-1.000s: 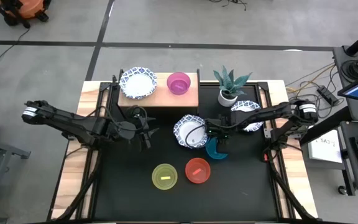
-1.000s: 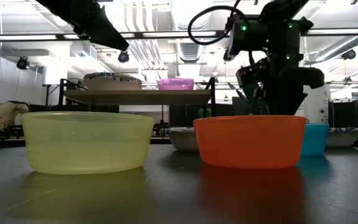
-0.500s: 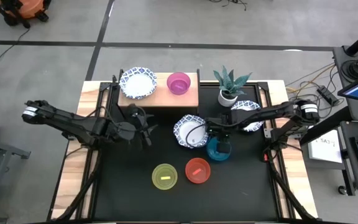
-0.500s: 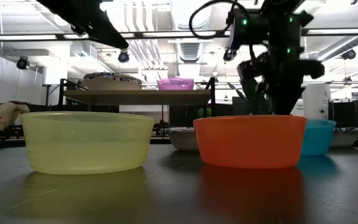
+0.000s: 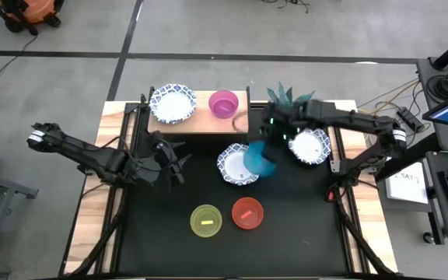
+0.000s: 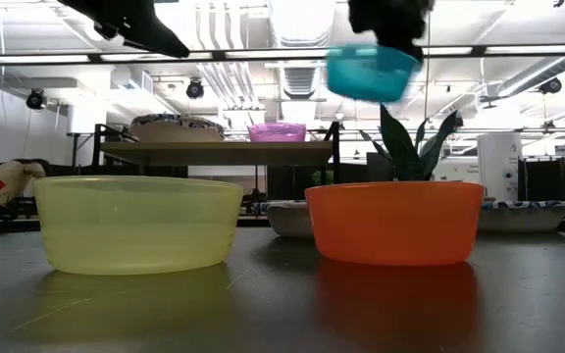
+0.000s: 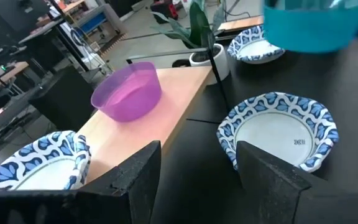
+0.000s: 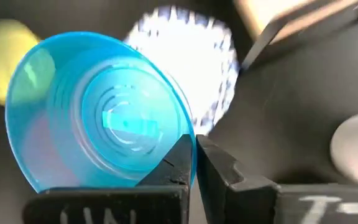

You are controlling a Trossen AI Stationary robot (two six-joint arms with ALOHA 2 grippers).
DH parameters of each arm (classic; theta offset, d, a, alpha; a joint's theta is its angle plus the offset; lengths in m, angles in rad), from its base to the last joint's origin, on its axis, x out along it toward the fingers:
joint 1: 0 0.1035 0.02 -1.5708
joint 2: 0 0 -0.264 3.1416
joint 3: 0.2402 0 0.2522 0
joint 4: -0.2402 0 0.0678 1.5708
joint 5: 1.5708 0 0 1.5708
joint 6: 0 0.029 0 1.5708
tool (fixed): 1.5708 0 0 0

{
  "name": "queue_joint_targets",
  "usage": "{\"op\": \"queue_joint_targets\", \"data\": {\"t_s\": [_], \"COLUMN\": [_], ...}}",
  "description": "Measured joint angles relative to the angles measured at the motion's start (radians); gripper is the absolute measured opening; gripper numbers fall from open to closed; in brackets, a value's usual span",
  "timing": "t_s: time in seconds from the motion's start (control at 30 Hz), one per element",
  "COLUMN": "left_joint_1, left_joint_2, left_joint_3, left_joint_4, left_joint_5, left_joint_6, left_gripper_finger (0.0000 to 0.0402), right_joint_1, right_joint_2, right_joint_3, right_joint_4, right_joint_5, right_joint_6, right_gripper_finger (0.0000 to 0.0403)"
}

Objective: Place and stack bowls onto a shelf
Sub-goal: Stack the blue bowl on top of the purple bowl on the shelf

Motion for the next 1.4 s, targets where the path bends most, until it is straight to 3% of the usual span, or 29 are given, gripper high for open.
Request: {"op": "queue_joint_targets", "data": {"t_s": [0.27, 0.5, 0.87, 1.03, 1.4], "left_joint_1": [0.0, -0.002, -0.002, -0.002, -0.002], "left_joint_2": [-0.004, -0.004, -0.004, -0.004, -0.004], "left_joint_3": [-0.001, -0.002, -0.002, -0.002, -0.002], "left_joint_4": [-0.023, -0.03, -0.085, -0.085, -0.085], "left_joint_5": [-0.002, -0.001, -0.001, -0.001, 0.0], "left_joint_6": [-0.013, -0.017, -0.06, -0.061, -0.061], "left_gripper_finger": [0.0192, 0.0192, 0.0192, 0.0192, 0.0192], "right_joint_1": [-0.18, -0.313, -0.392, -0.391, -0.399], "right_joint_2": [0.133, 0.335, 0.595, 0.639, 0.632], "right_joint_3": [0.252, 0.5, 0.798, 0.847, 0.849], "right_joint_4": [0.062, 0.082, 0.014, 0.001, 0.005], "right_joint_5": [0.0, -0.005, -0.078, -0.083, -0.081], "right_joint_6": [0.017, -0.017, -0.06, -0.081, -0.081], "right_gripper_finger": [0.0008, 0.0008, 0.0009, 0.0024, 0.0104]}}
